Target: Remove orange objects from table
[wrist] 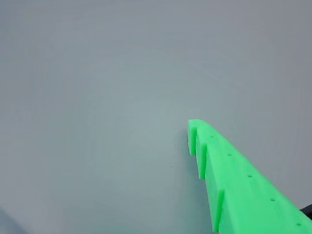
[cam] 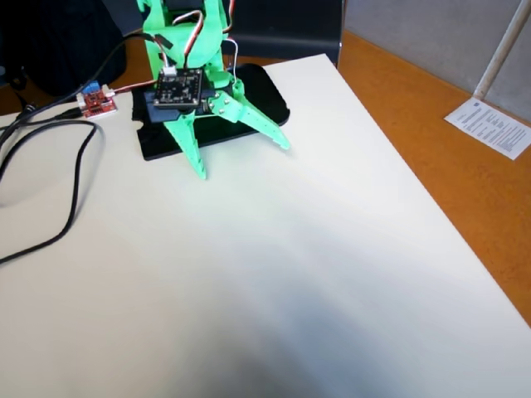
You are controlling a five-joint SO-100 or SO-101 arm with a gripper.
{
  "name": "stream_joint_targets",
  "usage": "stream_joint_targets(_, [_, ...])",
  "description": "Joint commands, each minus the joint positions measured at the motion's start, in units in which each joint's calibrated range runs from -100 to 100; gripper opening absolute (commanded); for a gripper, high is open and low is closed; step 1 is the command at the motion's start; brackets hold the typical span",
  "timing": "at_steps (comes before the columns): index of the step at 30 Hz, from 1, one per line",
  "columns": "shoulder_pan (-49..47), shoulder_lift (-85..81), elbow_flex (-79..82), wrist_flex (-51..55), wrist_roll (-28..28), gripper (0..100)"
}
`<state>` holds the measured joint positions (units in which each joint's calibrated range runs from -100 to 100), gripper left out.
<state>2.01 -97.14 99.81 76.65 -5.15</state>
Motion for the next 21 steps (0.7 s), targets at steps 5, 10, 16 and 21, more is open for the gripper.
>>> stream_joint_targets(5, [-3.67, -1.26, -0.2, 0.16, -2.83, 54])
stream_joint_targets(10, [-3.52, -1.35, -0.2, 0.16, -3.96, 54])
stream_joint_targets(16, [-3.82, -1.35, -0.2, 0.16, -3.96, 54])
stream_joint_targets(21, [-4.19, -1.35, -0.2, 0.16, -3.96, 54])
